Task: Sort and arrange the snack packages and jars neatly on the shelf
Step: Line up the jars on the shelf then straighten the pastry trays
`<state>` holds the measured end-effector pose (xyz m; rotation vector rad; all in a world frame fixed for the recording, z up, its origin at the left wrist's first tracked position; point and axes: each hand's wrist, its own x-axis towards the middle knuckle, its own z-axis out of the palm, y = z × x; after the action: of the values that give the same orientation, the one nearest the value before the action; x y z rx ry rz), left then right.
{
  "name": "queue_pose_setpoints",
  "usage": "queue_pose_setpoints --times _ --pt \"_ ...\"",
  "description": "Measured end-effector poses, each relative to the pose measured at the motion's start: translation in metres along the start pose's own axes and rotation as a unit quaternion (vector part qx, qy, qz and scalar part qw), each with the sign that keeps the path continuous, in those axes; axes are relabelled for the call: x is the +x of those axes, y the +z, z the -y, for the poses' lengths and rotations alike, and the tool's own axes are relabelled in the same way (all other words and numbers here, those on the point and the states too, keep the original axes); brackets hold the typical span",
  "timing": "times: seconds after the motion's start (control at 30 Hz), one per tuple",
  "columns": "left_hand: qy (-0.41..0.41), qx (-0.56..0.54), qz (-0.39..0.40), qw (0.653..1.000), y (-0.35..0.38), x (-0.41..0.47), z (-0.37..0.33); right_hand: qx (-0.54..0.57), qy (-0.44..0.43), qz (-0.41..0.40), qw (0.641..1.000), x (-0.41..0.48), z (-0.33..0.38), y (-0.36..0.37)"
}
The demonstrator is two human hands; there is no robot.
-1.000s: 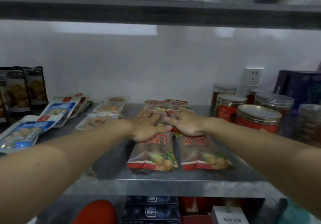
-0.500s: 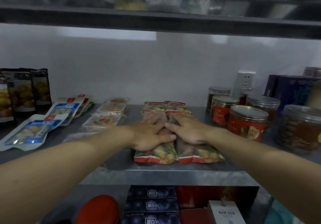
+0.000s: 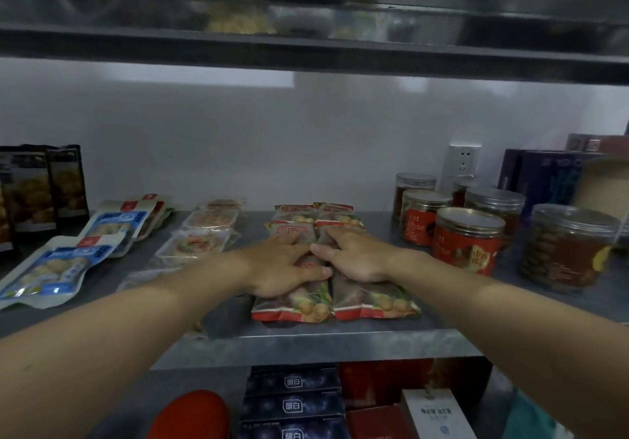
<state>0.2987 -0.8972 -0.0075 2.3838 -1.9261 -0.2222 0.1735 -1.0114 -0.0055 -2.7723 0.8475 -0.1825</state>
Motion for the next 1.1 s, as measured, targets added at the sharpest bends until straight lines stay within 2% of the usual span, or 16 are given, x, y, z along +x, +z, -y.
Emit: queue_pose_setpoints --times 0.1,0.23,0.33,0.53,0.73,0.97,1.1 --pt "0.043 0.000 -0.099 0.994 -0.013 0.000 -0.006 -0.034 -0.024 -0.051 0.998 -0.005 -0.005 -0.012" --pt "0.038 0.055 -0.207 0.976 -0.027 -0.001 -0.029 -0.116 -0.058 -0.129 0.983 -0.024 -0.011 -0.052" --pt "0.059 0.041 -0.253 0.965 -0.031 0.003 -0.051 -0.157 -0.063 -0.171 0.971 -0.045 -0.023 -0.079" --pt "0.059 -0.025 -0.260 0.963 -0.019 0.024 -0.108 -0.073 -0.037 -0.200 0.976 -0.086 -0.088 -0.106" --pt "0.049 -0.187 -0.251 0.948 0.001 0.052 -0.163 0.043 -0.022 -0.180 0.983 -0.102 -0.149 -0.101" --pt "0.042 -0.296 -0.219 0.929 0.009 0.067 -0.193 0.120 -0.022 -0.166 0.979 -0.104 -0.171 -0.086" --pt "0.036 -0.309 -0.224 0.924 0.013 0.072 -0.193 0.156 -0.036 -0.172 0.972 -0.106 -0.177 -0.081"
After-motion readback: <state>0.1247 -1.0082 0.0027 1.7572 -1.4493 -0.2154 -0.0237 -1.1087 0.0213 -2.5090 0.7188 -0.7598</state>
